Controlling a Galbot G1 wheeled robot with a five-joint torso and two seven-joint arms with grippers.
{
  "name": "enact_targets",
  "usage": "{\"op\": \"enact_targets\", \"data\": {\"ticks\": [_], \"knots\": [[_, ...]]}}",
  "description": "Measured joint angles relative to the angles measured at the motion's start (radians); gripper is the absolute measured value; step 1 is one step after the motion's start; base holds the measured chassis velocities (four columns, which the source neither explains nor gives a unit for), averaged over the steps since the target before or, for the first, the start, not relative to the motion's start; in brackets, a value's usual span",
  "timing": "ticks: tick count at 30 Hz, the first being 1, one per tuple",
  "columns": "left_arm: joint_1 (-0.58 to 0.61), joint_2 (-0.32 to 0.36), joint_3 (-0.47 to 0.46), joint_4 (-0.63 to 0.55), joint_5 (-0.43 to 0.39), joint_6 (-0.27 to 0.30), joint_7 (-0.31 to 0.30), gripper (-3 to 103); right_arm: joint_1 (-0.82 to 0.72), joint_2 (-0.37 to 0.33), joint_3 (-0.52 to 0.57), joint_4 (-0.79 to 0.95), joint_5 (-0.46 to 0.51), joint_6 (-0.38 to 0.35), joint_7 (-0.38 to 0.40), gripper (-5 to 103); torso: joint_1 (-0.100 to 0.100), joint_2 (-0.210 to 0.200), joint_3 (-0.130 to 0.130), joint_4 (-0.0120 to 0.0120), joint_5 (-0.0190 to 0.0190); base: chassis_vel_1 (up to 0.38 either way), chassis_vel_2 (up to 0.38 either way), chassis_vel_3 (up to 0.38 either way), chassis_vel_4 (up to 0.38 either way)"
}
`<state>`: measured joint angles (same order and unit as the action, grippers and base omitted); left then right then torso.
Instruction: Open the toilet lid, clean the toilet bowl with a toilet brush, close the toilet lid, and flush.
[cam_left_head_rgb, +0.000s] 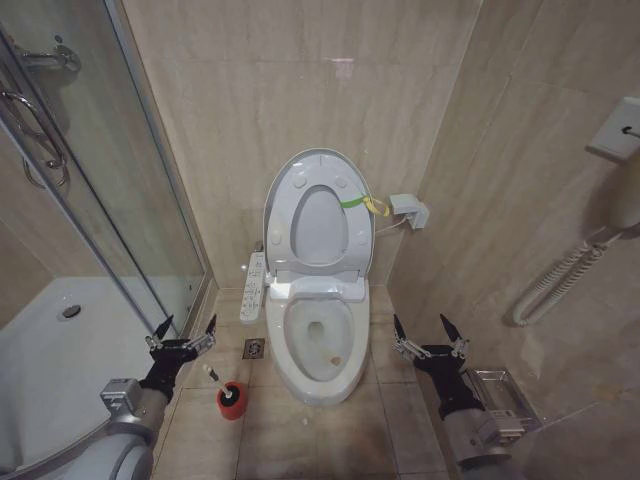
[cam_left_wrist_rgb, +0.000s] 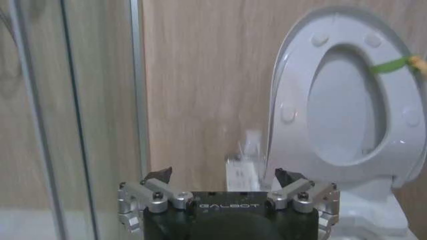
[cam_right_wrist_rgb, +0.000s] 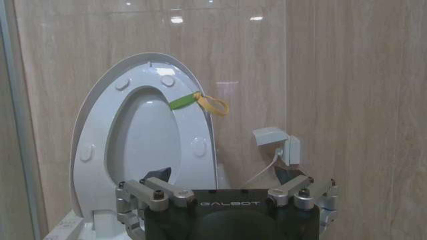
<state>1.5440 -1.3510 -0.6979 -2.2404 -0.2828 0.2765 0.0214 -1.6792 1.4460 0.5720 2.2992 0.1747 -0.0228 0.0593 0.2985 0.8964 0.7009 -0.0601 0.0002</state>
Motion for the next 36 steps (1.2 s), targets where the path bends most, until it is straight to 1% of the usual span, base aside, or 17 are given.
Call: {"op": "enact_targets", "data": {"ticks": [1,2,3,7,9,10,13,14,15,17,19,20,22,24,26,28,36], "knots": [[0.029,-0.002,0.003,0.013,0.016,-0.045,-0.009,100,0.0,0.0,0.0,0.0,0.0,0.0,0.0,100,0.0,0.0,0.0,0.0008,0.0006,0.0,0.0,0.0,0.0],[0.043,-0.001,0.008,0.037,0.013,-0.084,-0.018,100,0.0,0.0,0.0,0.0,0.0,0.0,0.0,100,0.0,0.0,0.0,0.0001,0.0,0.0,0.0,0.0,0.0],[0.052,-0.001,0.013,0.051,0.005,-0.1,-0.027,100,0.0,0.0,0.0,0.0,0.0,0.0,0.0,100,0.0,0.0,0.0,0.0001,-0.0005,0.0,0.0,0.0,0.0],[0.079,-0.007,0.038,0.064,-0.01,-0.101,-0.054,100,0.0,0.0,0.0,0.0,0.0,0.0,0.0,100,0.0,0.0,0.0,0.0002,-0.0003,0.0,0.0,0.0,0.0],[0.101,-0.002,0.053,0.111,0.029,-0.14,-0.055,100,0.0,0.0,0.0,0.0,0.0,0.0,0.0,100,0.0,0.0,0.0,0.0001,-0.0002,0.0,0.0,0.0,0.0],[0.101,-0.002,0.053,0.111,0.029,-0.14,-0.055,100,0.0,0.0,0.0,0.0,0.0,0.0,0.0,100,0.0,0.0,0.0,0.0001,-0.0002,0.0,0.0,0.0,0.0],[0.118,0.008,0.061,0.157,0.034,-0.189,-0.055,100,0.0,0.0,0.0,0.0,0.0,0.0,0.0,100,0.0,0.0,0.0,0.0002,-0.0001,0.0,0.0,0.0,0.0],[0.122,0.009,0.068,0.187,0.034,-0.232,-0.055,100,0.0,0.0,0.0,0.0,0.0,0.0,0.0,100,0.0,0.0,0.0,0.0003,-0.0002,0.0,0.0,0.0,0.0],[0.122,0.009,0.068,0.187,0.034,-0.232,-0.055,100,0.0,0.0,0.0,0.0,0.0,0.0,0.0,100,0.0,0.0,0.0,0.0003,-0.0002,0.0,0.0,0.0,0.0],[0.121,0.006,0.078,0.24,0.042,-0.308,-0.066,100,0.0,0.0,0.0,0.0,0.0,0.0,0.0,100,0.0,0.0,0.0,0.0001,-0.0002,0.0,0.0,0.0,0.0],[0.126,-0.002,0.085,0.286,0.067,-0.348,-0.083,100,0.0,0.0,0.0,0.0,0.0,0.0,0.0,100,0.0,0.0,0.0,0.0002,-0.0002,0.0,0.0,0.0,0.0],[0.126,-0.002,0.085,0.286,0.067,-0.348,-0.083,100,0.0,0.0,0.0,0.0,0.0,0.0,0.0,100,0.0,0.0,0.0,0.0002,-0.0002,0.0,0.0,0.0,0.0],[0.129,-0.008,0.092,0.324,0.083,-0.394,-0.089,100,0.0,0.0,0.0,0.0,0.0,0.0,0.0,100,0.0,0.0,0.0,0.0003,-0.0001,0.0,0.0,0.0,0.0],[0.124,-0.015,0.101,0.38,0.098,-0.46,-0.093,100,0.0,0.0,0.0,0.0,0.0,0.0,0.0,100,0.0,0.0,0.0,0.0002,-0.0002,0.0,0.0,0.0,0.0],[0.12,-0.019,0.105,0.402,0.106,-0.477,-0.102,100,0.0,0.0,0.0,0.0,0.0,0.0,0.0,100,0.0,0.0,0.0,0.0002,-0.0002,0.0,0.0,0.0,0.0],[0.106,-0.03,0.119,0.458,0.118,-0.504,-0.135,100,0.0,0.0,0.0,0.0,0.0,0.0,0.0,100,0.0,0.0,0.0,0.0002,-0.0003,0.0,0.0,0.0,0.0],[0.074,-0.042,0.144,0.558,0.076,-0.518,-0.147,100,0.0,0.0,0.0,0.0,0.0,0.0,0.0,100,0.0,0.0,0.0,0.0002,-0.0002,0.0,0.0,0.0,0.0]]}}
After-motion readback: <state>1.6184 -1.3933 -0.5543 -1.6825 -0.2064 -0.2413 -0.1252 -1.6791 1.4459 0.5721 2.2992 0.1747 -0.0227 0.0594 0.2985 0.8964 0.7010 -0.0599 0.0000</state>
